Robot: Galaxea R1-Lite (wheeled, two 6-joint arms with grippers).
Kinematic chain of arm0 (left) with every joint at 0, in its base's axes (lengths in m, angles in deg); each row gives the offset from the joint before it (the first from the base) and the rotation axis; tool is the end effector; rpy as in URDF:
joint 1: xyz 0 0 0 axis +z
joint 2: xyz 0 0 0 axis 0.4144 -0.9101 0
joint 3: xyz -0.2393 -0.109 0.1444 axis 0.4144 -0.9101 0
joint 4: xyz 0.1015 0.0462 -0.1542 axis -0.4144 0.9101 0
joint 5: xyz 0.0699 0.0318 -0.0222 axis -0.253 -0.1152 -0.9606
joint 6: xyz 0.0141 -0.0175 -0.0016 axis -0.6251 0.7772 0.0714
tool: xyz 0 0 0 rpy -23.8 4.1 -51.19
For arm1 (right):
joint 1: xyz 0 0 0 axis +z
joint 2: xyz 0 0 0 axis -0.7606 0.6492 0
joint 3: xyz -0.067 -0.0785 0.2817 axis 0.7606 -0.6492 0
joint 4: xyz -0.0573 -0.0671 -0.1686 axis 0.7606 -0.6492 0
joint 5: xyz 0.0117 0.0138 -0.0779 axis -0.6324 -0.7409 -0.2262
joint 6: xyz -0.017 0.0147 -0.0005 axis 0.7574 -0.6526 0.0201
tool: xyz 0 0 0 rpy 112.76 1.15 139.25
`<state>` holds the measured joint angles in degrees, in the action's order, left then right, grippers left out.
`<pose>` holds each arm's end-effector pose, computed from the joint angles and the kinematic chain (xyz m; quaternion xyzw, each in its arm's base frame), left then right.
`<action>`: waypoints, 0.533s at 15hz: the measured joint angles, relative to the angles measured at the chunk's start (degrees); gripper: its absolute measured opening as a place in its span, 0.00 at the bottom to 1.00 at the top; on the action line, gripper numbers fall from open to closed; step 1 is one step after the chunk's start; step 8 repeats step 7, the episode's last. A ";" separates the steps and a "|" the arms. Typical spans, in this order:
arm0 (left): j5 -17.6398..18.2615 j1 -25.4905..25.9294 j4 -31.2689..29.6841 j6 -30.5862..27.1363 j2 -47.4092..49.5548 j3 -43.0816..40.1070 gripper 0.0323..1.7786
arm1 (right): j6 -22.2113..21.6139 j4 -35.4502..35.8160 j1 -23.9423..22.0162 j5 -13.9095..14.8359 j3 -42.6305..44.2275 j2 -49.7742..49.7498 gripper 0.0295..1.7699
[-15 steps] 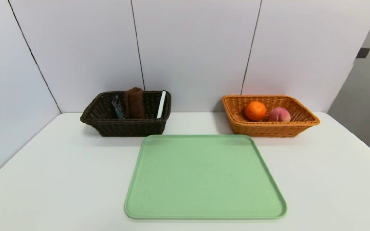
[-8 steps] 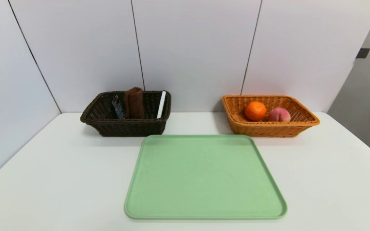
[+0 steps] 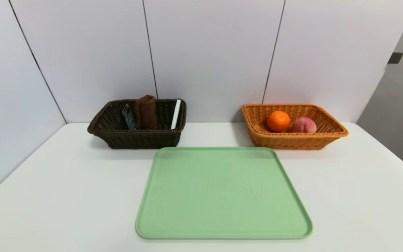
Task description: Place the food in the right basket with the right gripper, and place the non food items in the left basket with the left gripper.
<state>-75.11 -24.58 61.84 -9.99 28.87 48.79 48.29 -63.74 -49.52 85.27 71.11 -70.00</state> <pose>-0.0231 0.0000 0.0749 0.0158 0.0028 -0.0009 0.9999 -0.0231 0.0014 0.0760 -0.1085 -0.0072 0.0304 0.9936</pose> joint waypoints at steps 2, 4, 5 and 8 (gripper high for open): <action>0.00 0.00 -0.02 -0.02 0.00 0.00 0.95 | -0.48 0.02 0.00 -0.02 0.00 0.00 0.96; 0.00 0.02 -0.02 -0.05 0.00 0.00 0.95 | -1.41 0.07 0.00 0.02 0.00 0.00 0.96; 0.00 0.05 0.00 0.00 0.00 0.00 0.95 | -1.66 0.11 0.00 0.00 0.00 0.00 0.96; 0.00 0.02 0.00 -0.02 0.00 0.00 0.95 | -1.66 0.09 0.00 0.00 0.00 0.00 0.96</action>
